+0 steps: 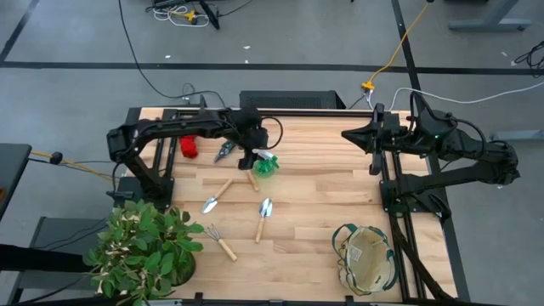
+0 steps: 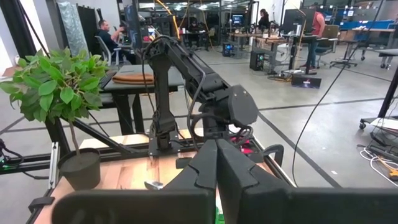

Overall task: Pick & Place Garden tools in Gardening bag
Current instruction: Put the green spray bottle into the white gardening bag

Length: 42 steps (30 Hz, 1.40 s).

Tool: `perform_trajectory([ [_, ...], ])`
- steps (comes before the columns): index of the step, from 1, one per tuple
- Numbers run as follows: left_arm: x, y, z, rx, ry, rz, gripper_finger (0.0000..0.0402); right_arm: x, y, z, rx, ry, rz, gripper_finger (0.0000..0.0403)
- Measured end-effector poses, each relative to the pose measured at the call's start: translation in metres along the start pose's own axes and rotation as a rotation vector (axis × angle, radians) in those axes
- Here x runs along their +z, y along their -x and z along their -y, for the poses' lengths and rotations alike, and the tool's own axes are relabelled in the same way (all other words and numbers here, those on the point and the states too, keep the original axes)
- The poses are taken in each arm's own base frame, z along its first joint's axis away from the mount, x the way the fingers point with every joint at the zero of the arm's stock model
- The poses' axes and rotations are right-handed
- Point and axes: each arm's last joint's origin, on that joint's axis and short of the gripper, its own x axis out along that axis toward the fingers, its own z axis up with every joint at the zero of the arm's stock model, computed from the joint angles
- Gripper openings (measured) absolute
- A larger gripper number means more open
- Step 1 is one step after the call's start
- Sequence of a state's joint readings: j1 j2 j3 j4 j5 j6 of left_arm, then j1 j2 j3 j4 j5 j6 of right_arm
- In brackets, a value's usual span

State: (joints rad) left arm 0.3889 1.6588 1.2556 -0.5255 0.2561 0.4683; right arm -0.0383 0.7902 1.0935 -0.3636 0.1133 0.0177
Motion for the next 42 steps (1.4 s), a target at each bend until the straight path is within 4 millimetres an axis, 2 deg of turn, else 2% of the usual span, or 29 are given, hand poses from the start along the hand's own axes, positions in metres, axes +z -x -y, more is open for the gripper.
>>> perform_trajectory([
  [9, -0.002, -0.007, 0.000, -0.018, -0.039, -0.009, 0.0216, 0.000, 0.000, 0.000, -0.002, -0.013, 0.000, 0.0013],
  [31, 0.001, -0.007, 0.004, -0.023, 0.020, -0.001, 0.0081, 0.000, 0.000, 0.000, -0.002, -0.025, 0.001, 0.0013],
  [35, 0.008, -0.005, 0.007, -0.029, 0.036, 0.002, 0.0072, 0.000, 0.000, 0.000, -0.002, -0.024, 0.002, 0.0013],
  [42, 0.036, 0.011, 0.012, -0.029, 0.068, 0.056, 0.0068, 0.000, 0.000, 0.000, -0.002, -0.024, 0.003, 0.0013],
])
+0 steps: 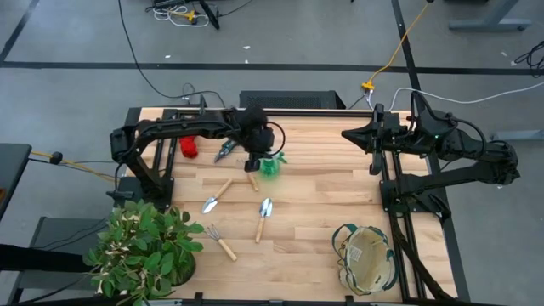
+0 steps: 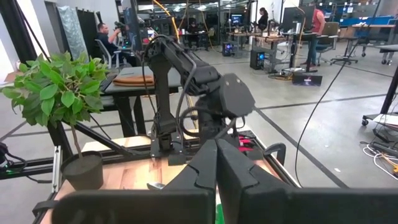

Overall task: Pick & Place Garden tools in Gardening bag
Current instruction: Put the green spray bottle into the white gardening bag

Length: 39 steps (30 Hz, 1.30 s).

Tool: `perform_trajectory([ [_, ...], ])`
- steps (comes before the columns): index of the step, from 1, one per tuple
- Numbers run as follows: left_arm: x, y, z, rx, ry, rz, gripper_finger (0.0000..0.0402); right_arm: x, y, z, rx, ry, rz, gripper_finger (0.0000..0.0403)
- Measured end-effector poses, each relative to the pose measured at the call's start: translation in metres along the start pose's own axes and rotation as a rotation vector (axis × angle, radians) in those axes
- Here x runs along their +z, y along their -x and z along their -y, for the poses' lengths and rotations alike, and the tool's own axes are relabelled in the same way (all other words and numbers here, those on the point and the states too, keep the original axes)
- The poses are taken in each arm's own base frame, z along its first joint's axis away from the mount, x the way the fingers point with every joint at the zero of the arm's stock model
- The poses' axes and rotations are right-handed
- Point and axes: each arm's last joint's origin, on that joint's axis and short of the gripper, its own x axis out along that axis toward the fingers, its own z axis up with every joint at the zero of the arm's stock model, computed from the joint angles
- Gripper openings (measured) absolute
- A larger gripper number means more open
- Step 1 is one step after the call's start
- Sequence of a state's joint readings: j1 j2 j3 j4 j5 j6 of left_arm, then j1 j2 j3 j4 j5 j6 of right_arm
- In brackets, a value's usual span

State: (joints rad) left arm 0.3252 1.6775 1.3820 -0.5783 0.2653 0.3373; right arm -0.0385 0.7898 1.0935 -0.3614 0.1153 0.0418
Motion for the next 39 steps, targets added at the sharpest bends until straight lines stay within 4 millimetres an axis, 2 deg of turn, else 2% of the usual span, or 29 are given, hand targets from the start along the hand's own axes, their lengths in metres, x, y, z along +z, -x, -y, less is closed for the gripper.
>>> perform_trajectory([
  [9, 0.036, 0.022, 0.013, -0.001, -0.012, 0.081, 0.0068, 0.000, 0.000, 0.000, 0.000, 0.000, 0.000, 0.0013],
  [15, 0.050, 0.030, 0.022, -0.007, 0.003, 0.126, 0.0067, 0.000, 0.000, 0.000, 0.000, 0.000, 0.000, 0.0013],
  [22, 0.055, 0.030, 0.033, -0.030, -0.008, 0.132, 0.0067, 0.000, 0.000, 0.000, -0.013, -0.026, 0.001, 0.0019],
  [26, 0.056, 0.029, 0.036, -0.035, -0.002, 0.133, 0.0067, -0.001, -0.003, 0.001, -0.052, -0.058, -0.005, 0.0046],
  [35, 0.056, 0.029, 0.036, -0.036, 0.008, 0.133, 0.0067, -0.003, -0.018, 0.000, -0.053, -0.061, -0.016, 0.0145],
  [39, 0.056, 0.029, 0.036, -0.037, 0.026, 0.132, 0.0067, 0.000, -0.021, -0.001, -0.052, -0.059, -0.025, 0.0173],
])
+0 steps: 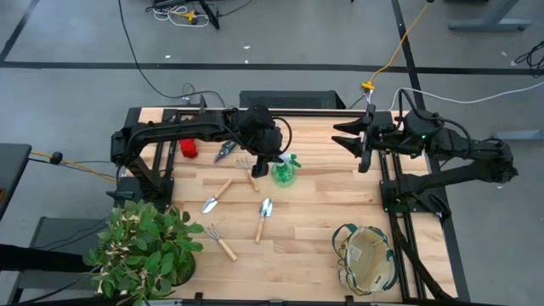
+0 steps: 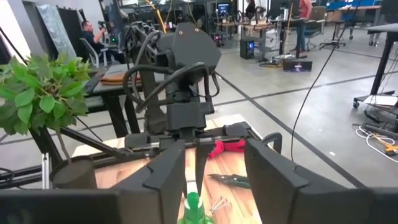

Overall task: Pick & Place Garden tools in Gardening bag
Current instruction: Put the green spray bottle into the white gardening bag

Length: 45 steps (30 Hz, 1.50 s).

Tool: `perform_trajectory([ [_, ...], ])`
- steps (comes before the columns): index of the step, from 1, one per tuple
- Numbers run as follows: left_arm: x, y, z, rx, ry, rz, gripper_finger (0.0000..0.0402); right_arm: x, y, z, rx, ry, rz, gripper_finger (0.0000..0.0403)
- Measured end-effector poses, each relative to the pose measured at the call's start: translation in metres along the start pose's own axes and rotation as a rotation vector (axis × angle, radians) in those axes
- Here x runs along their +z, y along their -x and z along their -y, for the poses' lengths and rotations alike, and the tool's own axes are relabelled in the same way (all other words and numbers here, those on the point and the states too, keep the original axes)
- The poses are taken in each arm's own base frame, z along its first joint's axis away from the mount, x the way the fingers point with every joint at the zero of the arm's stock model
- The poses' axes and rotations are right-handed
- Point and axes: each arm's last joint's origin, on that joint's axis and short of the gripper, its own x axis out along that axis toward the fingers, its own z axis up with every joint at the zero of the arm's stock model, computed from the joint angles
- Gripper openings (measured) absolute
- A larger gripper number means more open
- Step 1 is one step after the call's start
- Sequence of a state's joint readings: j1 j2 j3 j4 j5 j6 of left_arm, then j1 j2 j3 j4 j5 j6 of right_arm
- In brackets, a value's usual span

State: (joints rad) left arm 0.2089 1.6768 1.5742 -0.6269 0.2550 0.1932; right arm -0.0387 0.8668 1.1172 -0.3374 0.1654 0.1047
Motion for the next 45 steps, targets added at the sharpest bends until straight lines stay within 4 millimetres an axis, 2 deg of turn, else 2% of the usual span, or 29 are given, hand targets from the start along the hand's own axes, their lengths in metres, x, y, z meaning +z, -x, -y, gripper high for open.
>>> perform_trajectory([
  [7, 0.000, 0.000, 0.000, 0.000, -0.001, 0.000, 0.0067, 0.025, 0.003, -0.002, -0.003, 0.011, -0.019, 0.0183],
  [12, 0.000, 0.000, 0.000, 0.000, -0.001, 0.001, 0.0067, 0.031, -0.001, -0.004, 0.001, 0.025, -0.094, 0.0183],
  [32, 0.000, 0.000, 0.000, 0.000, -0.003, 0.000, 0.0067, -0.013, -0.078, -0.013, -0.011, 0.071, -0.387, 0.0183],
  [45, 0.000, 0.000, 0.000, -0.005, -0.004, 0.000, 0.0067, -0.040, -0.117, -0.010, 0.029, 0.071, -0.509, 0.0183],
])
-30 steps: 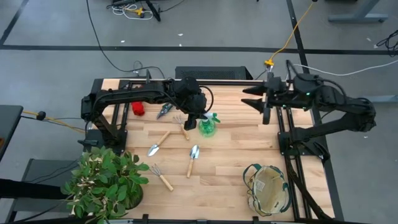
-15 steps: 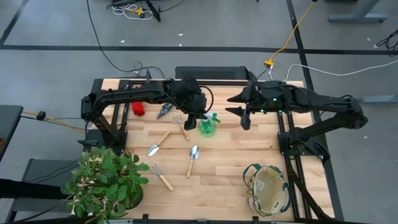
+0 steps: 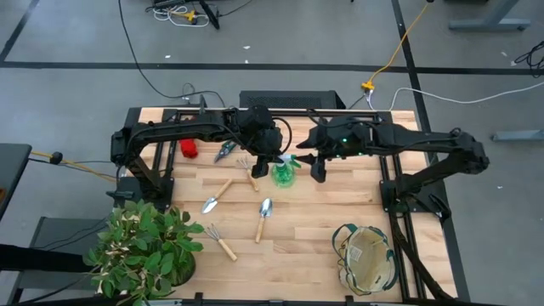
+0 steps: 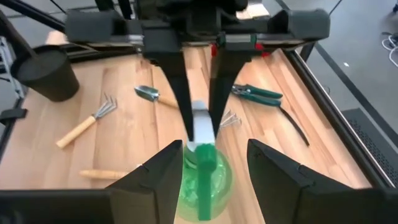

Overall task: Pick & Place Garden tools in Gardening bag
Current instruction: Put the green spray bottle into the white gardening bag

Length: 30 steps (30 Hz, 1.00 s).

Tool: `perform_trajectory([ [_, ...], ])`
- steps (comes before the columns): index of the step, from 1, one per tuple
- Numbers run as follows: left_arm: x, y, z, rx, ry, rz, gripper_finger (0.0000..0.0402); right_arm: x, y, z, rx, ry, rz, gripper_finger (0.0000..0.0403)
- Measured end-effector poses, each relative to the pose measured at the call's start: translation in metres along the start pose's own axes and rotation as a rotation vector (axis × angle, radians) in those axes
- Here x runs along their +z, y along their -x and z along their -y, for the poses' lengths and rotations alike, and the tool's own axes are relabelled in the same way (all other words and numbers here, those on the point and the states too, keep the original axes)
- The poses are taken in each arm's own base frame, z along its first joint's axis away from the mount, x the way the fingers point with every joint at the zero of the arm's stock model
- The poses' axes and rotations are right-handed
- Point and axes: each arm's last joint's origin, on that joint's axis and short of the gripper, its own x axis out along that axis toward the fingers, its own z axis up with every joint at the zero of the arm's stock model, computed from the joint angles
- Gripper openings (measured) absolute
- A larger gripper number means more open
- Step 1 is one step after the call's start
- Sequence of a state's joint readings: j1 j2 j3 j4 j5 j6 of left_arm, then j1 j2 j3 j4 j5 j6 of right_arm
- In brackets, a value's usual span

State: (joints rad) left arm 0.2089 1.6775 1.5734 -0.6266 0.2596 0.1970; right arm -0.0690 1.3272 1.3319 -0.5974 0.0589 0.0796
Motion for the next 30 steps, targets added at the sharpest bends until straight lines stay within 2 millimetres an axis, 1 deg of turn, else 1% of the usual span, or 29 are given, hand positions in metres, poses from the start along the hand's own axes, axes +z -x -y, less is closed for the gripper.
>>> perform_trajectory([
  [4, 0.000, 0.000, 0.000, 0.000, -0.008, 0.000, 0.0067, -0.001, -0.009, 0.002, 0.013, 0.010, -0.023, 0.0183],
  [15, 0.000, 0.000, 0.000, 0.000, -0.012, 0.000, 0.0067, -0.001, -0.022, 0.007, 0.025, 0.031, -0.026, 0.0183],
  [30, 0.000, 0.000, 0.000, 0.001, -0.025, 0.001, 0.0067, -0.007, -0.044, 0.005, 0.056, 0.046, -0.079, 0.0183],
])
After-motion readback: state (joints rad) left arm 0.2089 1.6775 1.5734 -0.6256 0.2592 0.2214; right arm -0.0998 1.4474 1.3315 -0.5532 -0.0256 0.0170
